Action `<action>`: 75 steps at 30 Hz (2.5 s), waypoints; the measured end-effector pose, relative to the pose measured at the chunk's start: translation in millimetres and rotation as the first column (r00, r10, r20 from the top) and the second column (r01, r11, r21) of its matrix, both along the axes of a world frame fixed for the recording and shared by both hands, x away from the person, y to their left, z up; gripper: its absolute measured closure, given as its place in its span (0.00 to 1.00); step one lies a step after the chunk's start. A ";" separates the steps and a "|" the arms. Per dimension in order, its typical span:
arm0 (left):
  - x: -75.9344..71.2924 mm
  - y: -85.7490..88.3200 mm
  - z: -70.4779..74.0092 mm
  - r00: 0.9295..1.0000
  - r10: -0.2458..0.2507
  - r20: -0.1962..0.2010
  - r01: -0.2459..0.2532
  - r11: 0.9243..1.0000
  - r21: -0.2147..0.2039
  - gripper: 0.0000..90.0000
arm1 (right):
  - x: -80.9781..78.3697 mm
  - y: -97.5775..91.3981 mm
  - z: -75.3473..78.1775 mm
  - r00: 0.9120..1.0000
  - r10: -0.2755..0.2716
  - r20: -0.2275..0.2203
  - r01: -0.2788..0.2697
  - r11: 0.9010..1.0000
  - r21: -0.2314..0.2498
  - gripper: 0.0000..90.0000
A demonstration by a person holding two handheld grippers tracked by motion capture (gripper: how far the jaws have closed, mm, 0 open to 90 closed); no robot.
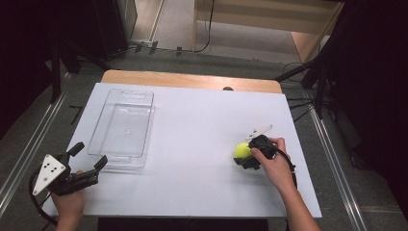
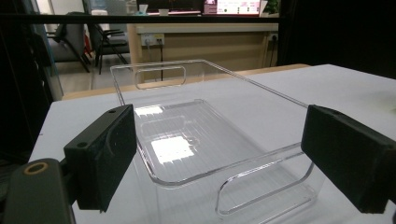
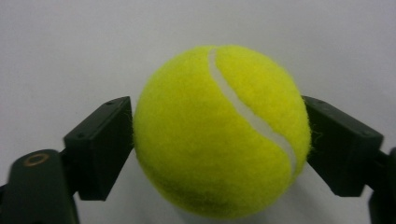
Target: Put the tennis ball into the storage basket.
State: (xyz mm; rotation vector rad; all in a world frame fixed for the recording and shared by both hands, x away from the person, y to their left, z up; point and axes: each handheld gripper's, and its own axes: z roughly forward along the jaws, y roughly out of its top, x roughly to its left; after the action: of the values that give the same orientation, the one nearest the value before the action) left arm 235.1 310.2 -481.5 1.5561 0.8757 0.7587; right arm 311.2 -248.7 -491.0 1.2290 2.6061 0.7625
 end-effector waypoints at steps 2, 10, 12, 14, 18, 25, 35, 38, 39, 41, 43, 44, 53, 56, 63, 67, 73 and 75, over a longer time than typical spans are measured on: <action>0.0 0.0 0.0 1.000 0.000 0.000 0.000 1.000 0.000 0.12 | 0.3 0.2 -0.4 1.000 -0.004 0.008 0.004 1.000 -0.007 0.25; 0.0 0.0 0.0 1.000 0.000 0.000 0.000 1.000 0.000 0.12 | 0.7 -0.5 -0.5 1.000 -0.004 0.008 0.004 1.000 -0.001 0.26; 0.0 0.0 0.0 1.000 0.000 0.000 0.000 1.000 0.000 0.12 | 0.5 -0.6 -0.3 1.000 -0.003 0.010 0.003 1.000 -0.001 0.26; 0.1 -0.1 0.0 1.000 0.000 0.000 0.000 1.000 -0.001 0.12 | 0.4 -1.1 0.3 1.000 0.001 0.005 -0.001 1.000 0.005 0.26; 0.1 -0.1 0.0 1.000 0.001 0.000 -0.001 1.000 -0.001 0.12 | 0.0 -1.3 2.4 1.000 -0.005 0.013 0.005 1.000 0.015 0.26; 0.0 0.0 0.1 1.000 0.000 0.000 0.000 1.000 0.000 0.12 | -0.2 0.8 10.0 1.000 0.010 0.024 -0.011 1.000 0.020 0.26; 0.0 0.3 0.1 1.000 -0.001 -0.001 0.001 1.000 0.000 0.12 | 2.7 9.2 19.6 0.999 0.036 0.032 -0.037 0.999 0.029 0.26; 0.0 0.3 0.1 1.000 0.000 -0.002 0.000 1.000 0.000 0.12 | 3.9 11.7 22.6 0.998 0.044 0.038 -0.045 0.998 0.035 0.26; 0.0 0.3 0.1 1.000 -0.001 -0.002 0.001 1.000 -0.001 0.12 | 4.2 13.1 23.6 0.998 0.042 0.038 -0.043 0.998 0.040 0.26; -0.1 0.4 0.2 1.000 0.000 -0.003 0.000 1.000 0.000 0.12 | 5.6 15.9 25.8 0.998 0.050 0.045 -0.052 0.998 0.039 0.26; 0.0 0.4 0.1 1.000 -0.001 -0.002 0.001 1.000 -0.001 0.12 | 6.6 17.3 27.2 0.997 0.060 0.047 -0.062 0.997 0.040 0.26; -0.2 0.4 0.2 1.000 0.000 -0.003 0.000 1.000 0.000 0.12 | 6.6 17.3 27.2 0.997 0.060 0.047 -0.062 0.997 0.040 0.26; 0.0 0.7 0.2 1.000 -0.001 -0.002 0.001 1.000 -0.001 0.12 | 9.6 24.9 32.0 0.996 0.073 0.053 -0.076 0.996 0.044 0.26; 0.1 0.7 0.2 1.000 -0.001 -0.001 0.001 1.000 -0.002 0.12 | 10.3 27.6 33.3 0.996 0.077 0.053 -0.080 0.996 0.046 0.26; 0.0 0.7 0.2 1.000 -0.002 0.000 0.002 1.000 -0.004 0.12 | 12.0 34.8 34.8 0.995 0.087 0.049 -0.090 0.995 0.052 0.26; 0.0 0.8 0.3 1.000 -0.003 -0.001 0.003 1.000 -0.001 0.12 | 12.9 37.2 35.2 0.994 0.100 0.052 -0.102 0.993 0.056 0.26; 0.0 0.8 0.3 1.000 -0.003 -0.001 0.003 1.000 -0.001 0.12 | 14.2 42.2 36.3 0.992 0.112 0.054 -0.115 0.992 0.057 0.26; -0.1 0.6 0.3 1.000 -0.003 -0.002 0.003 1.000 -0.002 0.12 | 14.1 44.2 36.7 0.993 0.111 0.051 -0.114 0.992 0.060 0.26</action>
State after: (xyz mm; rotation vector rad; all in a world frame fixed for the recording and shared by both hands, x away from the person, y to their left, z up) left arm 234.9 310.7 -481.2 1.5567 0.8755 0.7541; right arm 325.3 -204.4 -454.3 1.0728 2.6496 0.8885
